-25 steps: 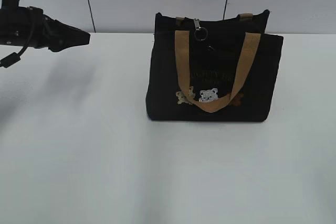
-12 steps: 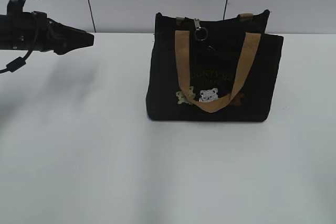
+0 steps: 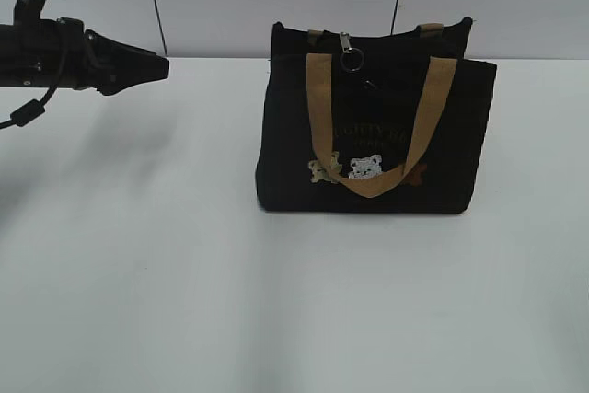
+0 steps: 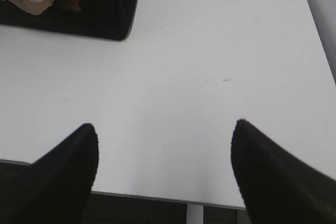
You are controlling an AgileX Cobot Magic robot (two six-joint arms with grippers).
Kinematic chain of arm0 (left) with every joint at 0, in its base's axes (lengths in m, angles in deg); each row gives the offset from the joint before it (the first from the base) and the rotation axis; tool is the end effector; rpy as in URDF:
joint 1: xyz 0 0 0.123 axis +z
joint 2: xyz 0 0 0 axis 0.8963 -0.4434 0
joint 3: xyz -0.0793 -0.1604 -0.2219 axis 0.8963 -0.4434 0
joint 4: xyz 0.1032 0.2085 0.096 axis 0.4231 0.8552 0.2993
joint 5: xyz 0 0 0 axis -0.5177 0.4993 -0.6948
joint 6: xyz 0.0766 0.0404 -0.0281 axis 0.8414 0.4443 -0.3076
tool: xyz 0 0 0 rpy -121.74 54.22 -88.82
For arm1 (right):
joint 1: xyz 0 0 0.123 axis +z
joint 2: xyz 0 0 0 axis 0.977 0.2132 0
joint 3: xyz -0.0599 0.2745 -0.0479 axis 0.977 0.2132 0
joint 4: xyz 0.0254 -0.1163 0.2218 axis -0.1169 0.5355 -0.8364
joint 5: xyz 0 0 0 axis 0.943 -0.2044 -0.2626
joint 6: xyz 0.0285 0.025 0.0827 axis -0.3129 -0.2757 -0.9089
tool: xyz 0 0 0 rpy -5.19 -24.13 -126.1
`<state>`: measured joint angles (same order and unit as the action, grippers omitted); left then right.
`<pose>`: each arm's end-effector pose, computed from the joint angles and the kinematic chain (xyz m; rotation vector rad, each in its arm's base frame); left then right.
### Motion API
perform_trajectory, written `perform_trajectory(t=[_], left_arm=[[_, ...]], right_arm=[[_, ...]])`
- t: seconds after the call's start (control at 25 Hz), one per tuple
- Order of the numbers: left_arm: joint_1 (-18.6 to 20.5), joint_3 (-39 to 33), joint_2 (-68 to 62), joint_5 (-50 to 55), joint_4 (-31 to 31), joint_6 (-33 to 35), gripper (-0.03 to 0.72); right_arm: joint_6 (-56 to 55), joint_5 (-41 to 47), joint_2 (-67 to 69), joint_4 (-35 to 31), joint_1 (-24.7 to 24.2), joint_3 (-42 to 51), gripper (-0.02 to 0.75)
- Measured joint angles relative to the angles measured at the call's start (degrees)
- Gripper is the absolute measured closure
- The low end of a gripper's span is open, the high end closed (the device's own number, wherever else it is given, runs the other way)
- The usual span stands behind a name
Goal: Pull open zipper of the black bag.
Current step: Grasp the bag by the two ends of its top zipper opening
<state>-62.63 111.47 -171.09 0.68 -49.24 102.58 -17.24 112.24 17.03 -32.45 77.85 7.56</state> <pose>0.3917 -0.0630 0.1844 0.7732 1.8664 -0.7318 -0.0039 0.0055 0.2655 -0.1967 2.0928 -0.0265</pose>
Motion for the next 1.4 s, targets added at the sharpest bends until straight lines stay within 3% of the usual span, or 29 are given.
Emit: perform_trajectory(t=[0.24,0.4,0.72,1.4], left_arm=[[0.00,0.40,-2.65,5.01,-1.45,3.85,0.246],[-0.65,4.44,-7.10,9.25,-1.59,4.62,0.206],[-6.06,18.11,-14.35,10.25,3.00,4.81,0.199],[-12.30,33.99,-26.17,7.91,4.65,5.04,0.199]], right_arm=[[0.00,0.00,0.00,0.00,0.00,0.00,0.143],[0.00,0.00,0.00,0.00,0.00,0.00,0.143],[0.00,0.00,0.00,0.00,0.00,0.00,0.143],[0.00,0.00,0.00,0.00,0.00,0.00,0.143]])
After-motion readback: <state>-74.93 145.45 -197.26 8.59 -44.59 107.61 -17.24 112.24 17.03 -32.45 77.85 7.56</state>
